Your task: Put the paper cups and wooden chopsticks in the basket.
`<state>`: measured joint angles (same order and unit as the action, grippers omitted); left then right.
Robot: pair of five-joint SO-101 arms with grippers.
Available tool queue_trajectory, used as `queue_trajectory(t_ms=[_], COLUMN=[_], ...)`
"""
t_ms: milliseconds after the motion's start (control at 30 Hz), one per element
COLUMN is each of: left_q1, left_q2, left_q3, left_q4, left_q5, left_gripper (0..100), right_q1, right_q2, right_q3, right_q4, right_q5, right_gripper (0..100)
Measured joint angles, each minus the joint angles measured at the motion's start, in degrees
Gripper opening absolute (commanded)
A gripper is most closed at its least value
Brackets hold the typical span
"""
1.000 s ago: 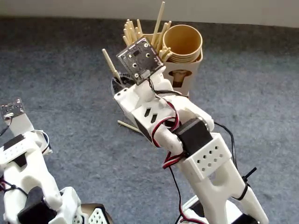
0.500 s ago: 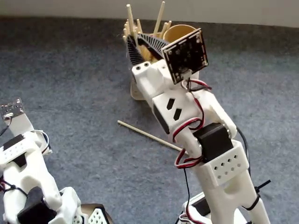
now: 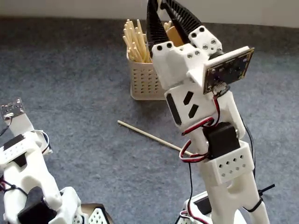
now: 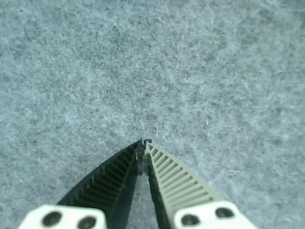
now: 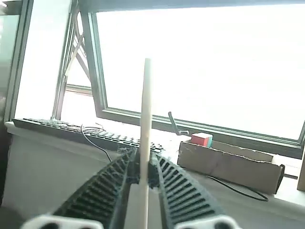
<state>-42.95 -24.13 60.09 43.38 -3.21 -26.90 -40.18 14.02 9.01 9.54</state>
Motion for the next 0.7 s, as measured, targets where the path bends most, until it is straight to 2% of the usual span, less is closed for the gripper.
queue_trajectory(t_ms=[233,700], left_q1=[0.0,0.0], left_q2=[0.0,0.0], left_q3=[0.0,0.0], left_q4=[0.0,0.0], left_q5=[0.0,0.0], left_gripper=[3,3], right_q1=[3.9,5.7], right_q2=[7.6,11.7], right_q3=[1.7,10.6], right_q4=[-6.1,-6.5], right_q5=[0.0,0.0], right_gripper=[0.5,0.5])
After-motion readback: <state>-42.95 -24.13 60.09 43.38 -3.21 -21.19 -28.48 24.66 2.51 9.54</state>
